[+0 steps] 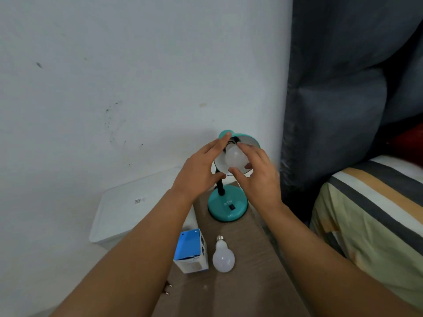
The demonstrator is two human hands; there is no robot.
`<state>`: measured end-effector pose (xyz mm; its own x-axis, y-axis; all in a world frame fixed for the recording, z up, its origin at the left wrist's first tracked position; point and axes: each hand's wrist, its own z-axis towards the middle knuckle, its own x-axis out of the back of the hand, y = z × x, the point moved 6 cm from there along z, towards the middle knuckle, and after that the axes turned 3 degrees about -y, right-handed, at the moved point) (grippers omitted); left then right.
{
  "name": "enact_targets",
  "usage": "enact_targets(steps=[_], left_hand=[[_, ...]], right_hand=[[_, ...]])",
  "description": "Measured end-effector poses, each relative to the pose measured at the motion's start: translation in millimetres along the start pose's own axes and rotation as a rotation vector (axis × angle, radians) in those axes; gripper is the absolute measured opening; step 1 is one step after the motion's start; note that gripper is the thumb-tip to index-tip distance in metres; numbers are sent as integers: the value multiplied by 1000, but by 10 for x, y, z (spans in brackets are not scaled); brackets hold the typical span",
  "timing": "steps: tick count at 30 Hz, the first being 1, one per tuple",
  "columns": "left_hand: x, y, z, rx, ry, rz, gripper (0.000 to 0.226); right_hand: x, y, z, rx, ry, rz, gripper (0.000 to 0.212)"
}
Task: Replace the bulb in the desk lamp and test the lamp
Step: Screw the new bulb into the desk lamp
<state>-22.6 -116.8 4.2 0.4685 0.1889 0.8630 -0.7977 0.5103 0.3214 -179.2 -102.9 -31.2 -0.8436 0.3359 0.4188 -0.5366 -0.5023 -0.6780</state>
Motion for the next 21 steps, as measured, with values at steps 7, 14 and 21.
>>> enact_targets(steps=[7,14,21], left_hand=[[-2,-18,11,-26,10,-80,99],[29,-35,21,-18,18,-126,97],[13,-28,29,-21,5,-137,97]], right_hand=[[-107,39,-21,-41,-39,36,63],[-97,84,-21,-92,-8,94,57],[-106,75,-21,-84,-14,156,56]])
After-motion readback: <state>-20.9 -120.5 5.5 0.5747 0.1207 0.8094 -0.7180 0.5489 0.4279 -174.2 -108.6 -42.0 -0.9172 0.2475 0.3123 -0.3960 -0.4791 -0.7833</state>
